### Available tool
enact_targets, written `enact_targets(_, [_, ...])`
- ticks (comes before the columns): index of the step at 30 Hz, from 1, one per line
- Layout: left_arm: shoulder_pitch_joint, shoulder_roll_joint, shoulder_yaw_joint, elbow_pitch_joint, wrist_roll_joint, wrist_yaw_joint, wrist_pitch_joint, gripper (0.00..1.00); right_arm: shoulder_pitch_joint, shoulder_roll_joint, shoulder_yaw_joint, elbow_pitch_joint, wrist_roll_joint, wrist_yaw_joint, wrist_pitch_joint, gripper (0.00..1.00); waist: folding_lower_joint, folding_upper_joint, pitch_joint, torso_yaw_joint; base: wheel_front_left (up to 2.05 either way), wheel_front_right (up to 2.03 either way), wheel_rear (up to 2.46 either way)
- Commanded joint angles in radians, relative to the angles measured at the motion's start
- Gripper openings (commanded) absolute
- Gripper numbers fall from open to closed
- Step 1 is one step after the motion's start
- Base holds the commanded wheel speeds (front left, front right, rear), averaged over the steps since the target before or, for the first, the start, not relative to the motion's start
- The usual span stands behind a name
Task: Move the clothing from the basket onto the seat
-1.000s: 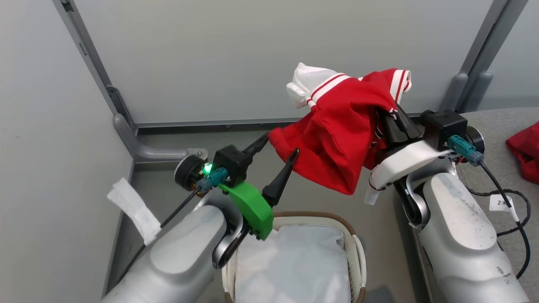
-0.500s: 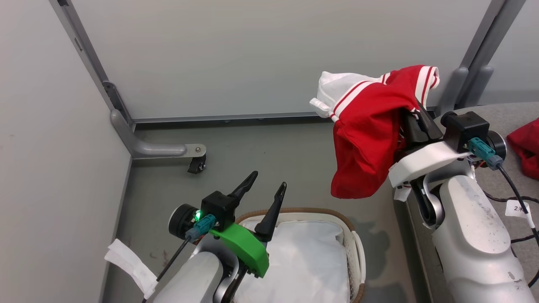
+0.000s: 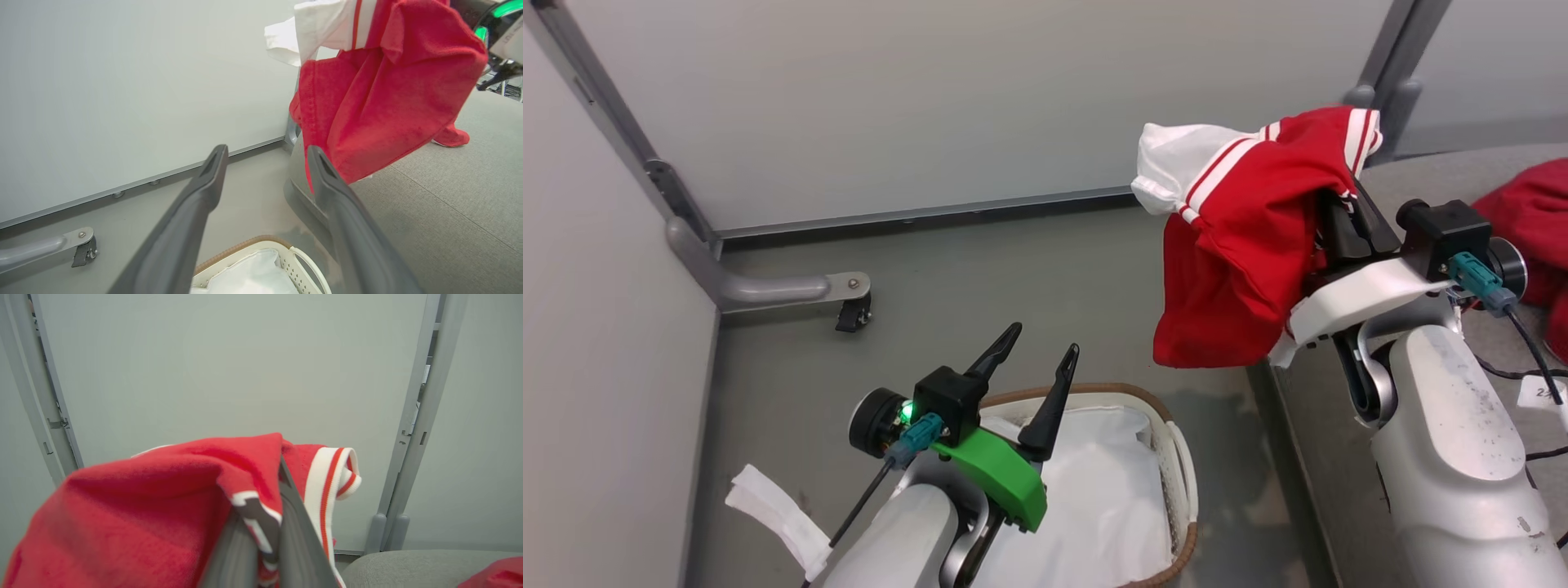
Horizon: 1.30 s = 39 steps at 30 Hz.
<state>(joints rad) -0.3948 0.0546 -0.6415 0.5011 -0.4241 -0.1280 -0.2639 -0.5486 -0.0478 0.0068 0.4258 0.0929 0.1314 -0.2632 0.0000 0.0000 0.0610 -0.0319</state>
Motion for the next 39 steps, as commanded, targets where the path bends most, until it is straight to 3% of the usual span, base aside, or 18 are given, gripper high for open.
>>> enact_targets(1, [-0.009, 0.0, 0.003, -0.005, 0.01, -0.004, -0.001, 1.0, -0.013, -0.005, -0.01, -0.007, -0.005, -0.001, -0.002, 0.0, 0.0, 0.0, 0.047, -0.084, 0.0, 0.0, 0.0])
enact_targets(10, [-0.052, 0.0, -0.007, -0.018, 0.037, -0.004, -0.001, 1.0, -0.009, -0.004, -0.068, -0.028, -0.008, -0.001, -0.002, 0.0, 0.0, 0.0, 0.119, -0.263, 0.0, 0.0, 0.0])
enact_targets(18, [-0.082, 0.008, -0.029, -0.008, 0.042, -0.004, -0.001, 1.0, 0.003, -0.004, -0.101, -0.04, 0.018, -0.001, -0.002, 0.0, 0.0, 0.0, 0.159, -0.35, 0.0, 0.0, 0.0])
enact_targets(27, [-0.111, 0.02, -0.053, -0.008, 0.041, -0.004, -0.001, 1.0, -0.031, -0.004, -0.177, -0.055, -0.006, -0.001, -0.002, 0.0, 0.0, 0.0, 0.212, -0.35, 0.0, 0.0, 0.0])
enact_targets(33, [-0.134, 0.037, -0.04, -0.013, 0.045, -0.004, -0.001, 1.0, -0.162, -0.004, -0.265, -0.086, -0.1, -0.001, -0.002, 0.0, 0.0, 0.0, 0.266, -0.315, 0.0, 0.0, 0.0])
enact_targets(39, [-0.16, 0.047, -0.034, -0.031, 0.062, -0.004, -0.001, 1.0, -0.369, -0.091, -0.36, -0.071, -0.199, -0.001, -0.002, 0.0, 0.0, 0.0, 0.335, -0.262, 0.0, 0.0, 0.0])
